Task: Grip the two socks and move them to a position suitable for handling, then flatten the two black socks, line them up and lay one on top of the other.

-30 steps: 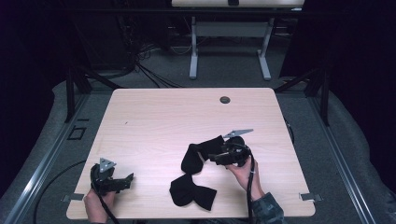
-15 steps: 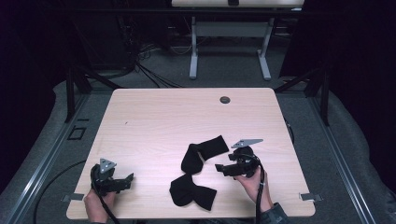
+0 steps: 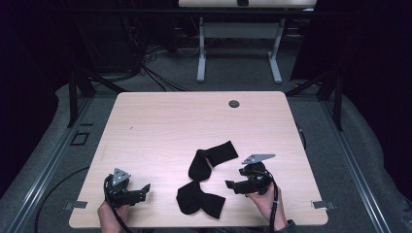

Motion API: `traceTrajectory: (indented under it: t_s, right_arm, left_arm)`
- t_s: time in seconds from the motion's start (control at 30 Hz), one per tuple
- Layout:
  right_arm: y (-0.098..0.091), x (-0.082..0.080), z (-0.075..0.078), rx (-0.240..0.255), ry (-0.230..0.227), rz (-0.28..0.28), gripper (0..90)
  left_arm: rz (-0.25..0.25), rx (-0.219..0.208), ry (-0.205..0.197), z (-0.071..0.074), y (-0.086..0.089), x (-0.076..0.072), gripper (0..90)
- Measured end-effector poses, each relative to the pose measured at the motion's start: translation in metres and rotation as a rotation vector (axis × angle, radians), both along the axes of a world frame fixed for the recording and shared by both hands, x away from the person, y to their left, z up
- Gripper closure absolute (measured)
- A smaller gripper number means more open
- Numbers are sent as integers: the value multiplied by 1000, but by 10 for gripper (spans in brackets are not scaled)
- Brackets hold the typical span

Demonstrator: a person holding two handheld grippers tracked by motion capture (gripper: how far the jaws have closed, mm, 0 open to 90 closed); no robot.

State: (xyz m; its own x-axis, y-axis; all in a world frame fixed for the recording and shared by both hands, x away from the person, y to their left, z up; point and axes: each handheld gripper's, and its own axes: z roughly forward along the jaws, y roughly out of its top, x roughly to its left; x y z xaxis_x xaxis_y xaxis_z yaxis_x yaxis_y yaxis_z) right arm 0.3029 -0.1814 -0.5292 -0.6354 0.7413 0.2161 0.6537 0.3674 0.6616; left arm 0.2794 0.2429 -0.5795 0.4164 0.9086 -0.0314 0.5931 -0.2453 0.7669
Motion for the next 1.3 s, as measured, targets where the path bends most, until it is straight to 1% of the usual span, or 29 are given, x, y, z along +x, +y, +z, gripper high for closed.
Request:
traceTrajectory:
  t_s: [0.07,0.1,0.13,0.17,0.27,0.33,0.4,0.43,0.47,0.5,0.53,0.57,0.63,0.67,0.7,0.73,0.77,0.8,0.83,0.9,0.93,1.0,1.03,1.07,1.1,1.13,1.17,1.23,1.3]
  right_arm:
    - [0,-3,-2,-1,-1,7,260]
    - [0,-3,-2,-1,-1,7,260]
    - [0,-4,-3,-6,-4,6,261]
    - [1,-6,-4,-9,5,7,261]
    - [4,-9,-7,-17,1,12,261]
    - [7,-11,-9,-15,4,24,261]
    - [9,-12,-11,-19,2,25,261]
    - [11,-14,-13,-36,1,32,263]
    - [12,-14,-14,-36,1,33,264]
    - [12,-14,-14,-36,1,33,264]
    - [13,-15,-15,-43,10,45,267]
    - [14,-16,-16,-42,15,46,267]
    - [15,-17,-17,-48,16,53,268]
    - [16,-17,-17,-45,17,52,268]
    - [16,-18,-17,-49,16,57,268]
    - [16,-19,-17,-49,16,63,268]
    - [17,-20,-17,-54,12,62,268]
    - [17,-21,-17,-53,15,58,269]
    - [16,-21,-17,-54,16,61,269]
    - [17,-22,-18,-44,9,59,271]
    - [16,-23,-17,-49,10,64,274]
    - [16,-23,-17,-56,12,68,277]
    - [17,-24,-18,-53,16,66,281]
    - [18,-24,-18,-52,18,67,283]
    - [18,-24,-19,-58,18,70,283]
    - [19,-25,-20,-47,22,69,283]
    - [19,-25,-20,-47,22,69,283]
    - [22,-26,-20,-64,22,80,283]
    - [25,-27,-21,-59,18,85,285]
  left_arm:
    - [-19,0,-20,5,-6,-4,83]
    - [-19,0,-20,5,-6,-4,82]
    - [-43,-5,-35,9,-11,-7,82]
    - [-51,-15,-37,10,-14,-8,81]
    - [-64,-18,-45,12,-19,-11,81]
    - [-95,-31,-53,14,-25,-16,96]
    - [-102,-31,-58,15,-27,-17,95]
    - [-112,-34,-63,15,-28,-19,92]
    - [-123,-46,-61,16,-29,-20,86]
    - [-123,-46,-61,16,-29,-20,82]
    - [-136,-57,-61,17,-32,-22,78]
    - [-147,-58,-59,18,-34,-22,78]
    - [-180,-73,-59,18,-36,-23,73]
    - [-201,-87,-54,19,-39,-24,72]
    - [-201,-87,-54,19,-39,-24,72]
    - [-230,-92,-50,20,-44,-26,71]
    - [-241,-88,-53,21,-47,-27,70]
    - [-241,-88,-53,21,-47,-27,70]
    - [-266,-77,-53,21,-53,-28,70]
    - [-271,-74,-52,22,-56,-29,65]
    - [-289,-70,-51,23,-61,-31,56]
    - [-292,-68,-56,23,-64,-32,52]
    - [-308,-66,-61,25,-68,-33,49]
    - [-308,-66,-61,25,-68,-33,49]
    - [-326,-61,-61,26,-72,-35,49]
    - [-338,-63,-59,26,-75,-36,49]
    - [-338,-63,-59,26,-75,-36,48]
    - [-366,-59,-55,25,-81,-38,48]
    - [-379,-57,-56,25,-86,-39,48]
